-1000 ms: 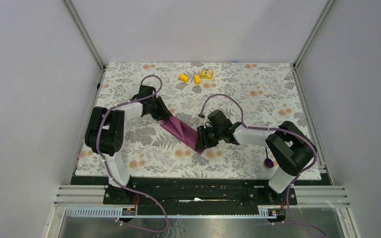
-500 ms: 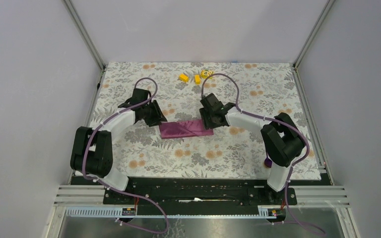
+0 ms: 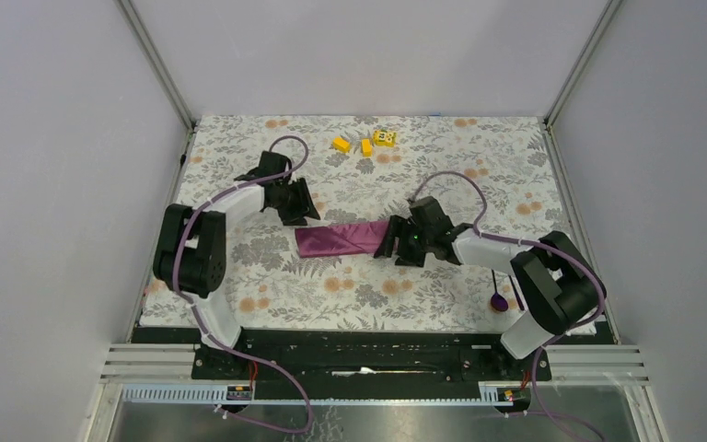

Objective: Fold the napkin into a case and place the utensils inside
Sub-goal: Move the smaller rectangle-folded napkin to the corner of the board.

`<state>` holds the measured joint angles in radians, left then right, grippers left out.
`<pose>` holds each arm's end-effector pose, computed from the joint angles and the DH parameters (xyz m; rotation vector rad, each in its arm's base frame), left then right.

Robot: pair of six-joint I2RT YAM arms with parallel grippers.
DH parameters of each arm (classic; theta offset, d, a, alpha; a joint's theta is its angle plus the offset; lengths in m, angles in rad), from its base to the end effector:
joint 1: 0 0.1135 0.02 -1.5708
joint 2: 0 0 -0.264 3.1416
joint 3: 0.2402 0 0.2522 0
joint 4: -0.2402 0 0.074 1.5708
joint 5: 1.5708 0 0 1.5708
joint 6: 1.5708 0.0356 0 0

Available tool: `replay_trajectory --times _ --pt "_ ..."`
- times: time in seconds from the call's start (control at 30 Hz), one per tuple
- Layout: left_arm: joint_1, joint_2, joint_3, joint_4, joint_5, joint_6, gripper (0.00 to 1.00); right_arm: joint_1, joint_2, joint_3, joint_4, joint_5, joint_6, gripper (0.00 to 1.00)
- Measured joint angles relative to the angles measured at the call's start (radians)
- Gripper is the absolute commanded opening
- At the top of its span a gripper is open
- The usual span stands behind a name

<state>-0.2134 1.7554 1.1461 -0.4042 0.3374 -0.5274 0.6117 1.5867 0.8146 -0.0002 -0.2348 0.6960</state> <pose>0.3499 -0.0879 0.1907 -0.2876 2.6450 -0.6971 0.2567 0.1902 0.1738 -0.0190 2.5062 0.8767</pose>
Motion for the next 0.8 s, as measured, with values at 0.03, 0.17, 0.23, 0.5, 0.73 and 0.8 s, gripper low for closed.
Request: replay_trajectory --times 0.03,0.17,0.23,0.5,0.73,0.8 --pt "0.0 0.025 0.0 -0.002 -0.007 0.0 0.5 -0.017 0.005 -0.049 0.043 -0.032 0.048 0.75" --pt "-0.002 0.066 -0.033 0.016 -0.023 -0.005 0.48 -0.055 0.026 -0.117 0.182 -0.117 0.167 0.74" --pt "-0.003 0.047 -0.076 0.047 -0.023 -0.018 0.47 -0.064 0.056 -0.115 0.237 -0.145 0.188 0.73" --pt "-0.023 -0.296 -0.392 0.042 -0.036 -0.082 0.47 -0.089 0.304 0.124 0.28 -0.263 0.121 0.65" --pt "-0.05 -0.805 -0.457 -0.091 -0.063 -0.17 0.52 -0.021 0.473 0.363 0.225 -0.345 0.02 0.65" --pt "-0.056 -0.883 -0.451 -0.129 -0.066 -0.183 0.49 0.02 0.515 0.43 0.2 -0.369 -0.002 0.67"
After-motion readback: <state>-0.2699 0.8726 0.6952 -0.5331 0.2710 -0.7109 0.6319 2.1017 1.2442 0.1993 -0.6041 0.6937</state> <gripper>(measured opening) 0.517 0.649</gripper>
